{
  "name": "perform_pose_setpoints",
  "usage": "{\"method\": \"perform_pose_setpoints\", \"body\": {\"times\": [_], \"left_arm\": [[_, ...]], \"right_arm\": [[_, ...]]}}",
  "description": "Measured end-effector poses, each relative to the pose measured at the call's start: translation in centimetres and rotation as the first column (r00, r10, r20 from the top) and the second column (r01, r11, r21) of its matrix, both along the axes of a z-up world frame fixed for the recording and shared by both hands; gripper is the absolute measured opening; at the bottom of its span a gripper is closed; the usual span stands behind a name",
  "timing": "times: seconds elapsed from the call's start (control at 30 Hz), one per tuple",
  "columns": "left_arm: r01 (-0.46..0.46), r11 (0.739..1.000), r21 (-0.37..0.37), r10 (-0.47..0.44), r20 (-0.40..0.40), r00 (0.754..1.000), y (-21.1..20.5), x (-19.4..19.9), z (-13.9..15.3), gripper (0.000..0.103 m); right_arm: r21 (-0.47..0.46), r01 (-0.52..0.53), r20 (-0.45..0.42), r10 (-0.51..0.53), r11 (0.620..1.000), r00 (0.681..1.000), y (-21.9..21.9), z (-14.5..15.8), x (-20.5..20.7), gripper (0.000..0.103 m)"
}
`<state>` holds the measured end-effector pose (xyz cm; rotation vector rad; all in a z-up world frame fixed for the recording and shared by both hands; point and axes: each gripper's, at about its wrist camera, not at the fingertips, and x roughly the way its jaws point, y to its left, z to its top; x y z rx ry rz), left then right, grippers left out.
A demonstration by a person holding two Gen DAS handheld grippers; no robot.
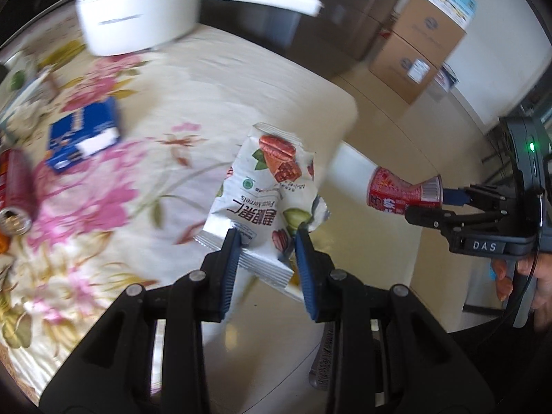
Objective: Collect trash
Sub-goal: 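Carry the white bag in the left tool while the right tool carries the red can to the bin, then open the left tool to drop the white bag into the bin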
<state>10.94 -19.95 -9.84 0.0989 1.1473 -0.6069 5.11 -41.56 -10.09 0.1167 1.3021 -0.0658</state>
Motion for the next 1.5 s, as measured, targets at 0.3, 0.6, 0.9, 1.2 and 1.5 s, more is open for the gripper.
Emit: {"method": "perform_pose_setpoints", "body": {"times": [0.3,0.6,0.9,1.2,1.5], "left_arm": [[0.156,0.986,0.057,-0.157,0.015,0.988,-6.0,-2.2,-2.0,0.035],[0.249,0.966,0.075,-0.25,0.003,0.968,-8.7,-3.0,-3.0,0.035],[0.248,0.962,0.109,-0.258,0.085,0.962,-9.3,-2.7,-3.3,0.098],[0.148,0.982,0.118,-0.159,0.093,0.983,-5.2,-1.4,-1.5,0.099],[0.004,0.996,0.094,-0.012,0.083,0.996,0.2,-0.6,0.1,0.099]], "right_arm": [[-0.005,0.053,-0.017,-0.053,0.999,0.998,-3.1,-0.6,-1.7,0.061],[-0.004,0.083,-0.023,-0.083,0.997,0.996,-4.6,-1.0,-2.7,0.061],[-0.005,0.105,-0.045,-0.105,0.994,0.993,-6.0,-1.8,-3.7,0.061],[-0.003,0.088,-0.06,-0.088,0.996,0.994,-5.6,-2.2,-3.6,0.061],[-0.019,0.017,-0.108,-0.019,1.0,0.994,-2.6,-3.5,-2.4,0.061]]}}
